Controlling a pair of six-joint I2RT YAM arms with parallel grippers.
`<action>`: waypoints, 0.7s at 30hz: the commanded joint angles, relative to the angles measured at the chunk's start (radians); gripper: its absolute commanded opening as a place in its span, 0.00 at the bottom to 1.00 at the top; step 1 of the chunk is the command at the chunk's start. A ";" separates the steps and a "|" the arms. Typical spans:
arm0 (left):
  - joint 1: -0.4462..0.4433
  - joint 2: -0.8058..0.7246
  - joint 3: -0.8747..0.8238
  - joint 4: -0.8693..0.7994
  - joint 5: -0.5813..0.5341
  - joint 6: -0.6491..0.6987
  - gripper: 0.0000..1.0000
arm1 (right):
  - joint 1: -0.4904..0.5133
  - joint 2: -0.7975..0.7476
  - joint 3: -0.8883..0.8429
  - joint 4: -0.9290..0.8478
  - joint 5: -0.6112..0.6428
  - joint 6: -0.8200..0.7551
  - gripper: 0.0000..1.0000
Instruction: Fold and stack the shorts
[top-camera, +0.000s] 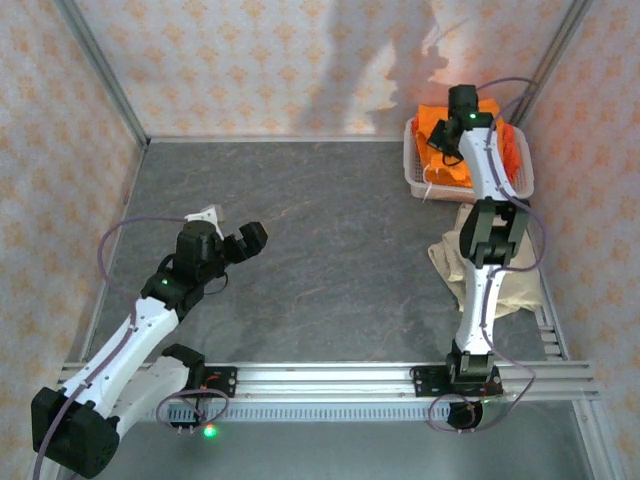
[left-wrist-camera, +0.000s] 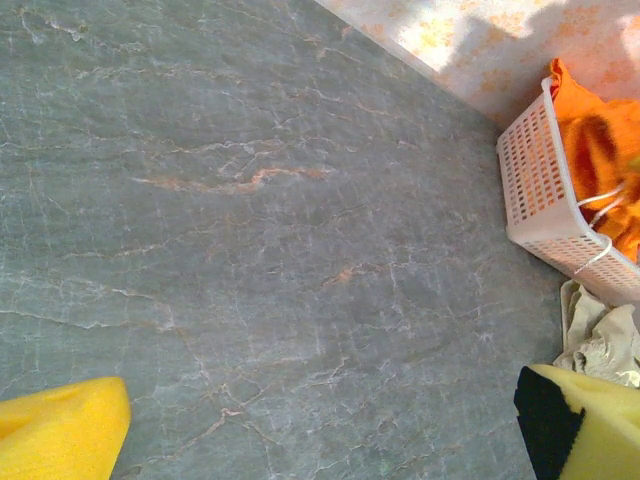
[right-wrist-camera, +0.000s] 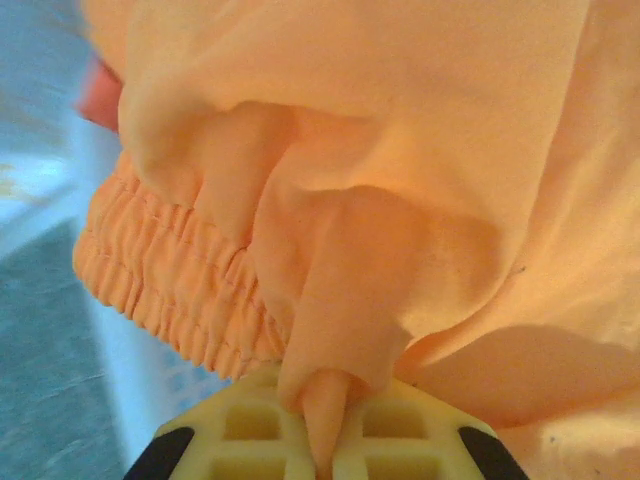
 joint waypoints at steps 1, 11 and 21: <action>0.007 -0.007 -0.019 0.005 -0.009 -0.008 1.00 | 0.010 -0.160 -0.055 0.099 -0.033 0.028 0.00; 0.007 -0.011 -0.029 0.014 -0.009 -0.014 1.00 | 0.073 -0.340 0.030 0.125 -0.150 0.026 0.00; 0.007 -0.022 -0.042 0.030 -0.011 -0.032 1.00 | 0.353 -0.412 0.137 0.105 -0.267 -0.077 0.00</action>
